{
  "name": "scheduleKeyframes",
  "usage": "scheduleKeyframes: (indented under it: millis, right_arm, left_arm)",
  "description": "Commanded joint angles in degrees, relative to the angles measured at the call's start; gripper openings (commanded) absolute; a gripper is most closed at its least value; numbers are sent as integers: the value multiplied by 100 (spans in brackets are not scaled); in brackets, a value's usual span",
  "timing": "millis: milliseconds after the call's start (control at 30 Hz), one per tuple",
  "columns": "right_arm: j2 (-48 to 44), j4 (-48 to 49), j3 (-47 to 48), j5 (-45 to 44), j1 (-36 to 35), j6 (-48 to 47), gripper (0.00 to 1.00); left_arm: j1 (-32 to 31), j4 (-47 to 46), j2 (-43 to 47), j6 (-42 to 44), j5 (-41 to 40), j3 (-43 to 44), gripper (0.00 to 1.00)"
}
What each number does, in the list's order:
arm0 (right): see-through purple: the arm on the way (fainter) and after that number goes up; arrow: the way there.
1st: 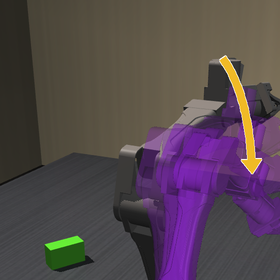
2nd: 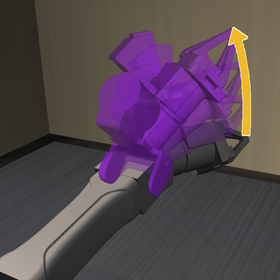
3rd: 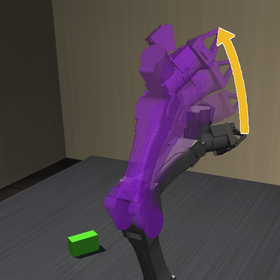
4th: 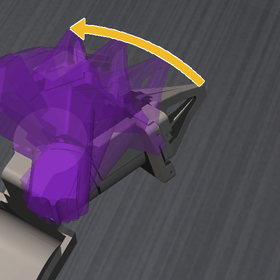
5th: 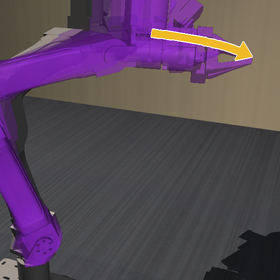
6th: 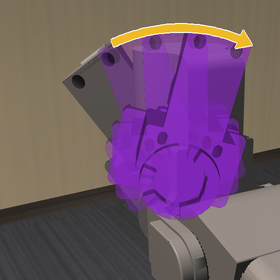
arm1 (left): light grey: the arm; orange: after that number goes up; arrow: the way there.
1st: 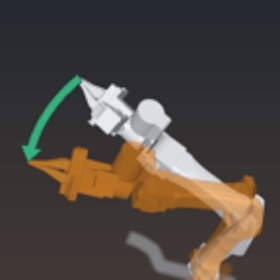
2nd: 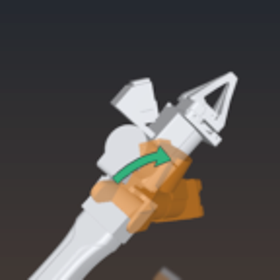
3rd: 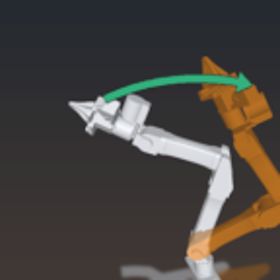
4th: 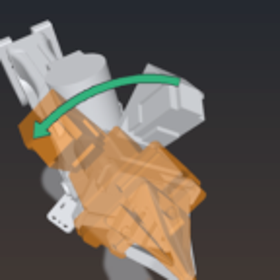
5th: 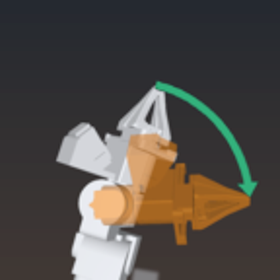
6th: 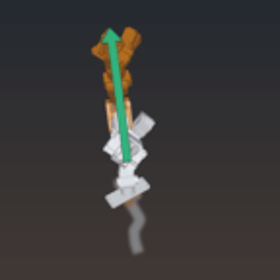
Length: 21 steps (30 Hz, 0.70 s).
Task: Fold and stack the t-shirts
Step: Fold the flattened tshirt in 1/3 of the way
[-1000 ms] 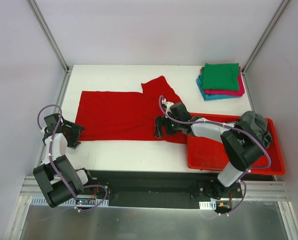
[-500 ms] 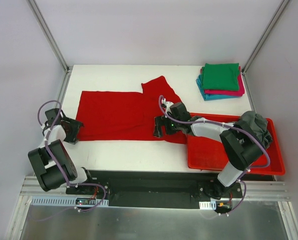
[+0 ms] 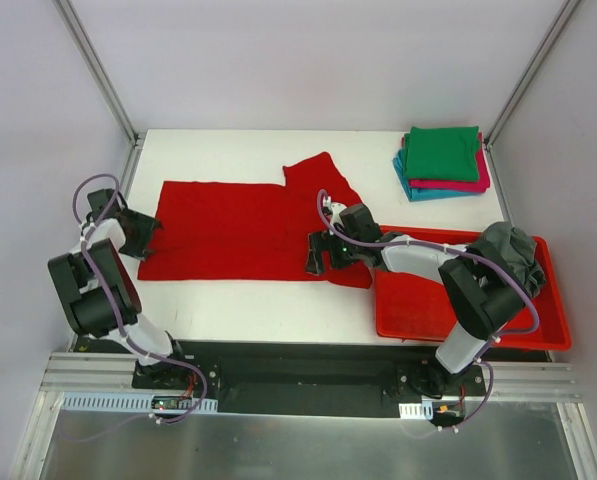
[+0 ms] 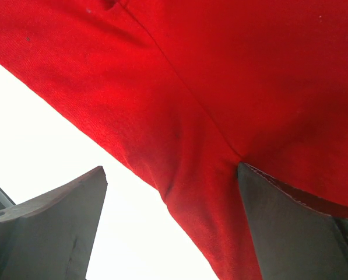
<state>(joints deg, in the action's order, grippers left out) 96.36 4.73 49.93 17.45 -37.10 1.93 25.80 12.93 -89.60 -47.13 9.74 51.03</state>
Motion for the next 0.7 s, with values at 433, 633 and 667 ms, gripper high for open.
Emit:
scheduleKeyframes:
  millis: [433, 633, 667]
  right_arm:
    - [472, -596, -71, 232, -104, 158, 96]
    - [481, -737, -62, 48, -297, 263, 96]
    - [463, -815, -71, -5, -341, 272, 96]
  left_arm:
    - [-953, -62, 346, 741, 1, 796, 99]
    - [-1025, -89, 189, 574, -59, -22, 99]
    - [-1025, -89, 93, 548, -16, -118, 99]
